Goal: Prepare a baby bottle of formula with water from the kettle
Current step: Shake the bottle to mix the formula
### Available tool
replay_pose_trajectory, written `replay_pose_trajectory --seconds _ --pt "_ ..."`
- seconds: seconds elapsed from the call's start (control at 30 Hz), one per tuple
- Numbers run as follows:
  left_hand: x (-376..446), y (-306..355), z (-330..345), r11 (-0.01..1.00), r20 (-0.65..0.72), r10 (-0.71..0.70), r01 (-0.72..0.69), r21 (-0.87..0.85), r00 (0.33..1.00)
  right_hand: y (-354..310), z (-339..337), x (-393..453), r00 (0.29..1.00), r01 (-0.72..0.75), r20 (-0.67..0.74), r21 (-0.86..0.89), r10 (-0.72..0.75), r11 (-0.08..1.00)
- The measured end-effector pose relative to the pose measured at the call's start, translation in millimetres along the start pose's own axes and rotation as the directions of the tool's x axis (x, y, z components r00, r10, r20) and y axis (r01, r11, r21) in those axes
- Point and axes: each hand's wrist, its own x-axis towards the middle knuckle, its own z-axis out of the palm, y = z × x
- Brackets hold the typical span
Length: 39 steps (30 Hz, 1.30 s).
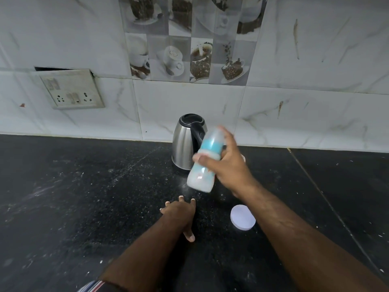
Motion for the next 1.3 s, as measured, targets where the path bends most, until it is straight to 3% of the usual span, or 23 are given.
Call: replay_pose_trajectory --seconds 0.07,0.13,0.2,0.3,0.33,0.47,0.5,0.6,0.63,0.7,0.73,0.77,0.87,0.9,0.97,1.03,1.1,1.17,1.23,1.3 --pt "0 0 0 1.000 0.002 -0.001 0.001 0.001 1.000 -1 1 -1 1.000 0.012 -0.005 -0.019 -0.012 1.000" --pt "-1 -1 0 1.000 -0.014 0.003 -0.003 0.000 1.000 -13 -10 12 0.979 0.077 -0.201 0.224 -0.031 0.972" --pt "-3 -1 1 1.000 -0.019 0.000 0.000 -0.005 1.000 -16 -15 14 0.952 0.129 -0.300 0.244 -0.052 0.961" --pt "-7 1 -3 1.000 0.001 -0.006 0.006 -0.005 1.000 1 -9 -4 0.999 -0.024 -0.045 0.000 0.024 1.000" --pt "-8 2 -5 1.000 0.007 -0.005 0.005 -0.005 1.000 1 -10 -6 0.999 -0.032 -0.031 -0.008 0.032 0.999" --pt "-10 2 -5 1.000 -0.003 -0.005 0.005 -0.009 1.000 -16 -20 11 0.958 0.119 -0.285 0.271 -0.038 0.955" --pt "-10 2 -5 1.000 -0.006 -0.004 0.004 -0.008 1.000 -15 -18 8 0.964 0.099 -0.265 0.261 -0.028 0.960" --pt "-10 2 -4 1.000 -0.003 0.000 0.000 0.008 1.000 -2 -7 -8 0.999 -0.011 -0.043 0.014 0.011 1.000" --pt "-9 2 -4 1.000 -0.007 0.000 0.000 0.008 1.000 -3 -9 -6 0.998 0.013 -0.056 0.027 -0.012 1.000" --pt "-8 1 -3 1.000 -0.018 0.001 -0.001 0.005 1.000 -14 -17 6 0.975 0.087 -0.221 0.260 -0.028 0.962" --pt "-9 2 -3 1.000 -0.019 0.002 -0.002 0.002 1.000 -15 -19 9 0.964 0.107 -0.265 0.295 -0.026 0.949" --pt "-9 1 -4 1.000 -0.018 0.003 -0.003 0.000 1.000 -15 -18 7 0.971 0.083 -0.239 0.293 -0.011 0.952" --pt "-12 2 -5 1.000 -0.003 -0.003 0.003 -0.010 1.000 -8 -9 -5 0.999 -0.027 -0.021 0.005 0.027 1.000" --pt "-12 2 -5 1.000 -0.007 -0.002 0.002 -0.011 1.000 -11 -11 -2 0.999 0.005 -0.038 0.010 -0.004 1.000" --pt "-13 2 -5 1.000 -0.021 0.000 0.000 -0.010 1.000 -26 -20 10 0.982 0.098 -0.184 0.255 -0.052 0.962" --pt "-15 2 -4 1.000 -0.026 0.001 -0.002 -0.010 1.000 -28 -22 12 0.972 0.124 -0.229 0.306 -0.054 0.944" --pt "-15 2 -5 1.000 -0.022 0.002 -0.002 0.000 1.000 -20 -14 1 0.997 -0.001 -0.078 0.089 0.008 0.996" --pt "-15 2 -5 1.000 -0.022 0.003 -0.003 0.004 1.000 -17 -12 -1 1.000 -0.010 -0.025 0.015 0.011 1.000" --pt "-15 3 -5 1.000 -0.029 0.004 -0.004 0.005 1.000 -30 -18 9 0.987 0.063 -0.159 0.230 -0.026 0.971" --pt "-15 2 -4 1.000 -0.030 0.004 -0.004 -0.001 1.000 -30 -18 12 0.975 0.101 -0.220 0.312 -0.031 0.945"
